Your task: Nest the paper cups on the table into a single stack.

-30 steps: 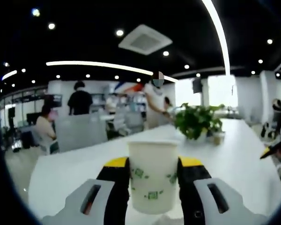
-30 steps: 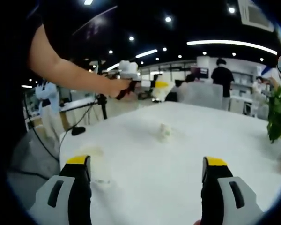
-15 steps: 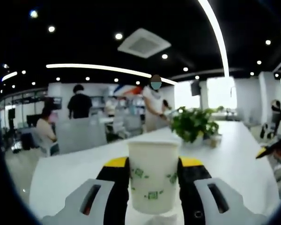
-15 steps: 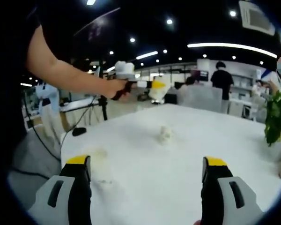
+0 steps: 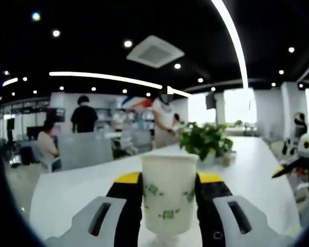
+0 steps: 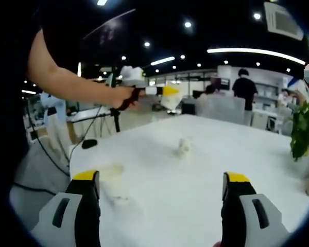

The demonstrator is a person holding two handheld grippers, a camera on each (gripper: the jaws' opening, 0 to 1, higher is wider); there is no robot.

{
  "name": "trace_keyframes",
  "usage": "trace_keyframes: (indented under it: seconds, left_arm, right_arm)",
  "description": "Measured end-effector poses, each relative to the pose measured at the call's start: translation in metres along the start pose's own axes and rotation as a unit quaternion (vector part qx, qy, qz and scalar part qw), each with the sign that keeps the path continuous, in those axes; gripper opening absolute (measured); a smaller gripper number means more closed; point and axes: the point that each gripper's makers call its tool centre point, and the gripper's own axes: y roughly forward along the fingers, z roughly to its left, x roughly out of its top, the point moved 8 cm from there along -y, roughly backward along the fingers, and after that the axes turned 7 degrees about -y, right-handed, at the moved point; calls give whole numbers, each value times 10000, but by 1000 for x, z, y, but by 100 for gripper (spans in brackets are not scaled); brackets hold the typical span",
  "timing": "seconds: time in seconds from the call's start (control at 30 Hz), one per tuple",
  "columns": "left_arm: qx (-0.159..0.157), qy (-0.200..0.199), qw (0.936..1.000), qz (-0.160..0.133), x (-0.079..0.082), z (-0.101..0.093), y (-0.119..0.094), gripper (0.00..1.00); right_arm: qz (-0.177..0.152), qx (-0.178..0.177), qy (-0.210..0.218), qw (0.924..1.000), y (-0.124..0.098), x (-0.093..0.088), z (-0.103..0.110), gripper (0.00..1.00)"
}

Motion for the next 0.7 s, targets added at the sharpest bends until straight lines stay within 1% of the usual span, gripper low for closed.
trace_keyframes:
  seconds: [0.07, 0.1, 0.17, 0.37, 0.53, 0.7]
  left_arm:
    - [-61, -136, 9999, -63, 2, -5, -3, 37]
    - [-84, -143, 9998, -80, 2, -7, -4, 37]
    - [-99, -69, 9999, -82, 3, -11, -6, 37]
    - [-190, -95, 9996, -161, 10, -18, -11, 37]
    - [-281, -86, 9993, -224, 17, -29, -17, 38]
    - [-376, -111, 9989, -261, 19, -39, -23, 38]
  right_arm:
    - [0, -1, -5, 10000, -2, -1, 1, 97]
    - [7, -1, -3, 10000, -2, -1, 1, 97]
    - [17, 1, -20, 10000, -4, 0, 3, 97]
    - [-13, -13, -39, 10000, -8, 3, 4, 97]
    - [-34, -26, -65, 10000, -9, 6, 4, 97]
    - [-58, -27, -91, 9999, -9, 8, 6, 97]
